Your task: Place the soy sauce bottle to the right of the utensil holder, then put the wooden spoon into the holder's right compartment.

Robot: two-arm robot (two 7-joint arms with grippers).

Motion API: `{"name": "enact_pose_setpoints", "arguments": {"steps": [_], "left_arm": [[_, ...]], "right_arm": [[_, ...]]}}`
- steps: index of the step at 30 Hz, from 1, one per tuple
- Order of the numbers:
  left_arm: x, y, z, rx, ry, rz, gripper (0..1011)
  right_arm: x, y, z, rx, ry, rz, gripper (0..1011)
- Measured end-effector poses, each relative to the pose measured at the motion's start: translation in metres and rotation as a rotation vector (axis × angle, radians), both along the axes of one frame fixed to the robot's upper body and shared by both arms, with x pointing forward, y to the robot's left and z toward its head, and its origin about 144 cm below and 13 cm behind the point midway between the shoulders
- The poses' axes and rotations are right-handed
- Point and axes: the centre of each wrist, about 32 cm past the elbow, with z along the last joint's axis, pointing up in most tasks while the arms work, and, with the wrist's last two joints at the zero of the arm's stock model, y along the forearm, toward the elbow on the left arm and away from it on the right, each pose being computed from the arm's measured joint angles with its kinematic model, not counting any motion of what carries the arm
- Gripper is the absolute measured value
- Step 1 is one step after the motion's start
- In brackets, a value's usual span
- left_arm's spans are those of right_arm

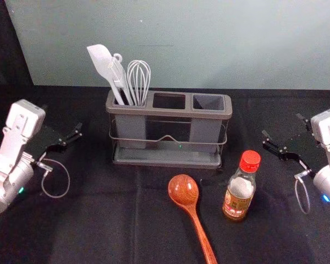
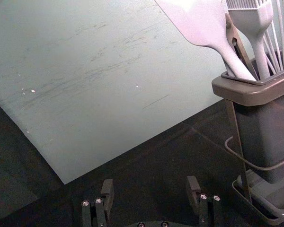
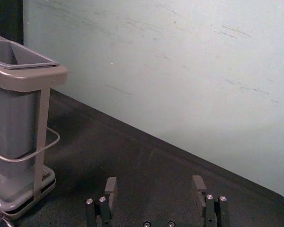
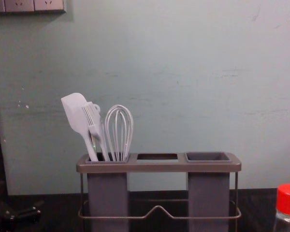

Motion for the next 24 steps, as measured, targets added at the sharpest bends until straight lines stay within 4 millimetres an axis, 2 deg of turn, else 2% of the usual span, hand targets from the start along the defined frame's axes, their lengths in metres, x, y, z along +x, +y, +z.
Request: {"name": "enact_pose_setpoints", "arguments": {"steps": [24], "left_arm": [[0.0000,0.0000,0.0000,0.000,0.000,0.000,1005]], "right_arm": [[0.0000,0.0000,0.0000,0.000,0.000,0.000,1004]]}}
